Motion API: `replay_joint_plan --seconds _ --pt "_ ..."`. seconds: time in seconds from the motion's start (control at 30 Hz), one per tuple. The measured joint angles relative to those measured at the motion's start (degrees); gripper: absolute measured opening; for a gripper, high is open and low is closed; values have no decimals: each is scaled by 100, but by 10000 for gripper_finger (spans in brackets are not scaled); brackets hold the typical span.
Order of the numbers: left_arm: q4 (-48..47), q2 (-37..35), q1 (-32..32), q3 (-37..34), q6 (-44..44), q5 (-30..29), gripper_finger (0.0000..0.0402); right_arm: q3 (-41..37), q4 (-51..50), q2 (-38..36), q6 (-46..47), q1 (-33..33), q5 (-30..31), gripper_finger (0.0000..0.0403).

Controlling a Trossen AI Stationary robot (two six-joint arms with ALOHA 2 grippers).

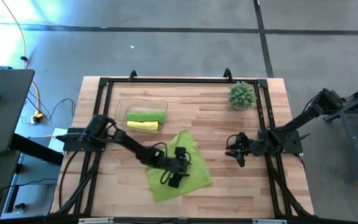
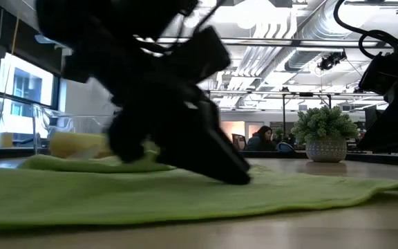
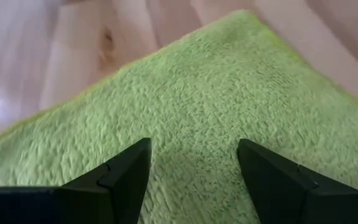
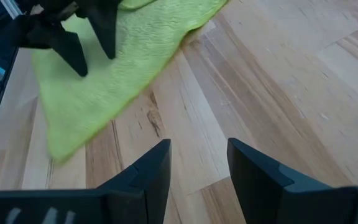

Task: Roll microfiber towels into tight, uniform cylinder then place into a basket
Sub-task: Fold the green towel

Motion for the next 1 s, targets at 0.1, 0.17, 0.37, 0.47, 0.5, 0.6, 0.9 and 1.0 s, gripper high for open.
replay_joint_plan --seconds 0.1,0.17,0.37,0.47,0.5,0.6,0.9,1.0 --pt "-21 245 185 391 21 -66 229 0 2 0 0 0 -2 149" --pt "-71 367 309 616 23 -233 229 0 2 0 0 0 -2 149" --pt "-173 463 604 1195 60 -1084 229 0 221 4 243 0 2 149" --pt "-208 286 686 1441 50 -1238 229 2 369 4 769 0 204 149" --pt "-256 219 689 1511 41 -1236 229 2 393 6 894 0 339 149" --pt "-595 66 655 1719 -9 -1144 229 2 543 7 1045 0 1021 149" --pt "-2741 -308 369 2010 -1008 -1102 229 114 2352 651 467 8 1077 149" --pt "-3513 -357 266 2059 -1515 -1050 229 469 2401 1197 110 11 1000 149"
